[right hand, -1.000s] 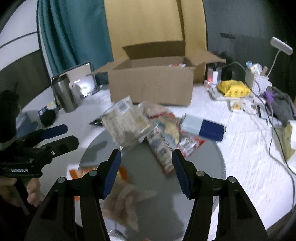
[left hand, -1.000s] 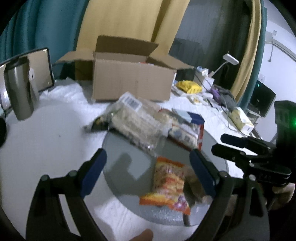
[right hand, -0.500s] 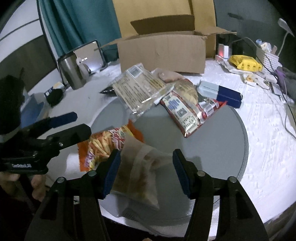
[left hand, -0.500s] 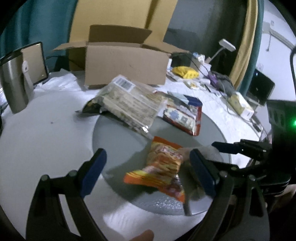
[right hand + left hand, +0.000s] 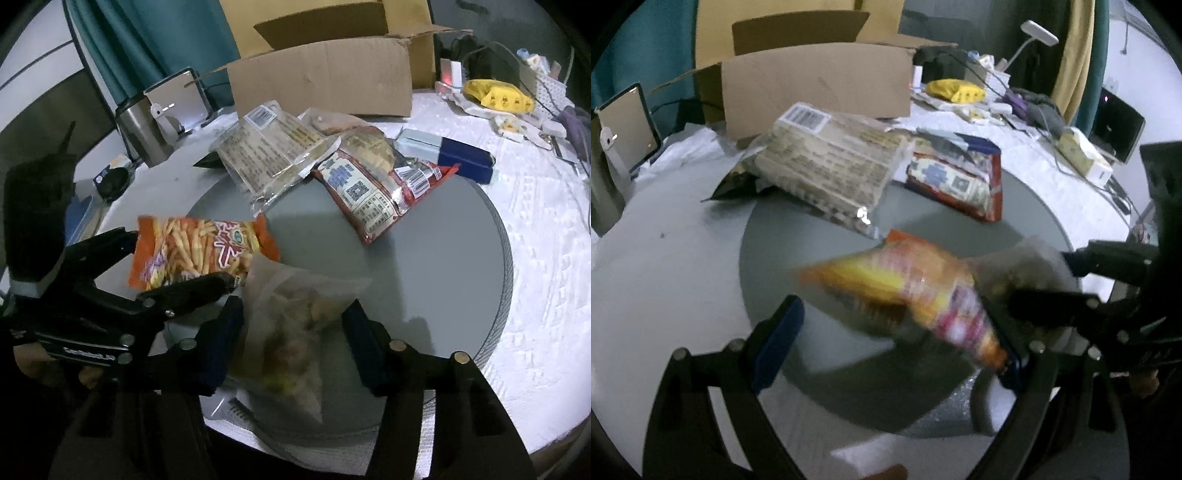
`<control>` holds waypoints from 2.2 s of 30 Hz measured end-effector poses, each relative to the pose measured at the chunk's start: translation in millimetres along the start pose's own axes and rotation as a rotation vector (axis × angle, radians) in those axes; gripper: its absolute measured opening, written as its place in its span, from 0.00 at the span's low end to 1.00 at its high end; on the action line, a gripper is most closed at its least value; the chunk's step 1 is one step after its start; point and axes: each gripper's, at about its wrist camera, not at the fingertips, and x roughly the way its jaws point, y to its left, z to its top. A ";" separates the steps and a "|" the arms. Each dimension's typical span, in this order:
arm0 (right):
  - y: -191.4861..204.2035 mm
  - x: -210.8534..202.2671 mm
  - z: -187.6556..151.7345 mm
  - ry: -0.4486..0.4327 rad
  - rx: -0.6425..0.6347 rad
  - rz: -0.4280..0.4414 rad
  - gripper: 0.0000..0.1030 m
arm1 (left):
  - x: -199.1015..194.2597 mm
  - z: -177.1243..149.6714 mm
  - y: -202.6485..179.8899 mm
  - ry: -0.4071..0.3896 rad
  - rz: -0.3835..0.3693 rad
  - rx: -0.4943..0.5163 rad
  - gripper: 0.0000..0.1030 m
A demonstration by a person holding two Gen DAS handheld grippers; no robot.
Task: Organize snacks
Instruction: 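Grasp the orange stick-snack bag with the left gripper while the right grasps a clear bag, then lift both held bags and carry them toward the cardboard box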
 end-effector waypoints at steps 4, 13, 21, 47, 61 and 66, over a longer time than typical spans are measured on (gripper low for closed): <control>-6.5 -6.6 1.6 -0.020 -0.001 -0.022 0.47 | -0.5 5.7 -4.1 -0.006 0.004 0.031 0.89; -32.2 -23.3 6.4 -0.069 0.026 -0.064 0.45 | -9.1 19.1 -10.9 -0.043 0.004 0.066 0.89; -41.6 -29.4 11.1 -0.102 0.036 -0.063 0.45 | 17.9 13.3 -14.9 0.054 0.012 0.090 0.73; -49.7 -42.9 59.2 -0.188 -0.002 -0.038 0.45 | -21.9 63.1 -17.6 -0.099 -0.015 0.052 0.42; -55.6 -41.2 88.8 -0.208 -0.013 -0.047 0.45 | -30.0 95.6 -6.4 -0.157 -0.017 0.047 0.42; -56.5 -39.4 101.8 -0.214 -0.022 -0.051 0.45 | -32.5 108.5 0.5 -0.181 -0.012 0.049 0.42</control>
